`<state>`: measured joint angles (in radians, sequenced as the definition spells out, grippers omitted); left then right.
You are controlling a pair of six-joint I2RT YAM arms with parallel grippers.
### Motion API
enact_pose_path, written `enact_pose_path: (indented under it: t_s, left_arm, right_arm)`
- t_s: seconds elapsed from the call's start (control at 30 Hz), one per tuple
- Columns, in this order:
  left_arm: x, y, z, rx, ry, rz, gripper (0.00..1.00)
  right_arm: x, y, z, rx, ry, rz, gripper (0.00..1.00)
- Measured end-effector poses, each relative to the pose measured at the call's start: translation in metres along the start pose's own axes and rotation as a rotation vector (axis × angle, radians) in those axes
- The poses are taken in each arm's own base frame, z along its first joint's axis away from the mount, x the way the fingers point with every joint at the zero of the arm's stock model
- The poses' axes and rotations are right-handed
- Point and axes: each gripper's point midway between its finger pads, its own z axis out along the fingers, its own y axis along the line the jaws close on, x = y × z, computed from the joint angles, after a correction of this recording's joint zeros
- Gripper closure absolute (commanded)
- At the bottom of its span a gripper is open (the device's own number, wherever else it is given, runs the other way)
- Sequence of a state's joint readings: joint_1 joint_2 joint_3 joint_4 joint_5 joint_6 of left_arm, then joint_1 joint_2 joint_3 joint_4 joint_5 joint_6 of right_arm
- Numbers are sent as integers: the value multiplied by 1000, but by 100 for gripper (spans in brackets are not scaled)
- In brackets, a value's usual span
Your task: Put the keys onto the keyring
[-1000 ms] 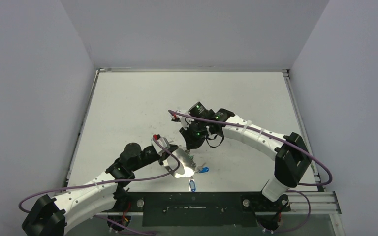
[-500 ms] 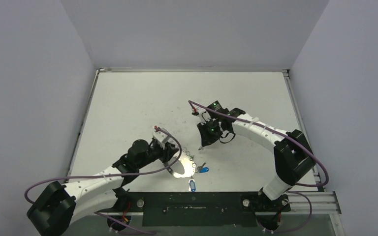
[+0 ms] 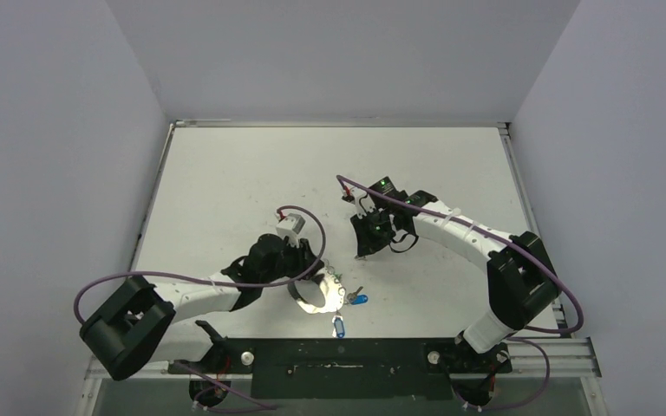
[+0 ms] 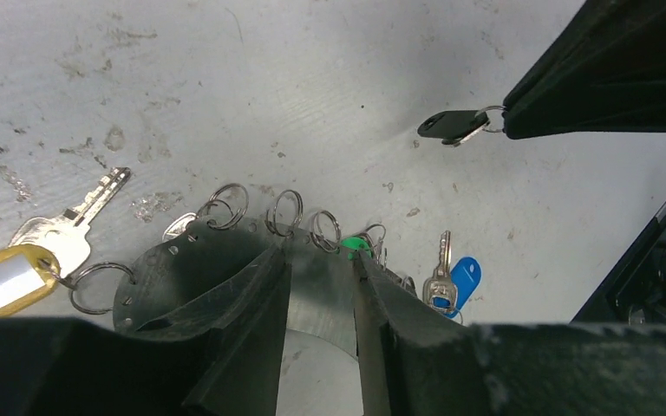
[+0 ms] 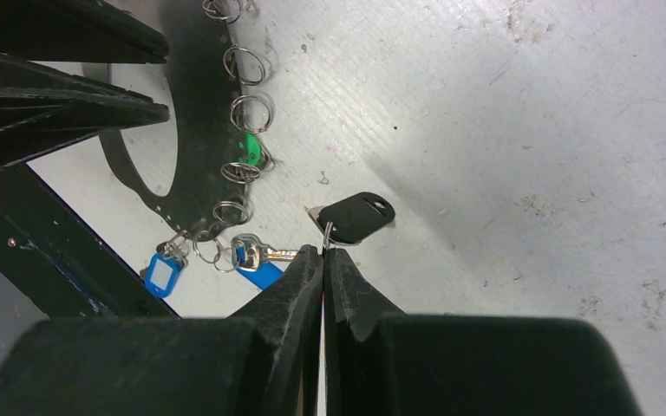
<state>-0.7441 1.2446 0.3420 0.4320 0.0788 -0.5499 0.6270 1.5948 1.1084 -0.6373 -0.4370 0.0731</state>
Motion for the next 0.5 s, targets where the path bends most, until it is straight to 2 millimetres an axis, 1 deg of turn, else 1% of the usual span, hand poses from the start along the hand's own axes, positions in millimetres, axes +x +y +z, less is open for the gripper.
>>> enact_pose_path:
  t_s: [0.17,0.33,0.5]
  left_arm:
    - [9,9,15,-48,51,-105,68]
    - [18,21,24,-94,82,-177,67]
    - [12,20,30,-90,65,-200,66]
  right_arm:
    - [0,0,0,0,1,0,100]
    - [1,0,0,0,1,0,100]
    - [1,0,0,0,2,0,100]
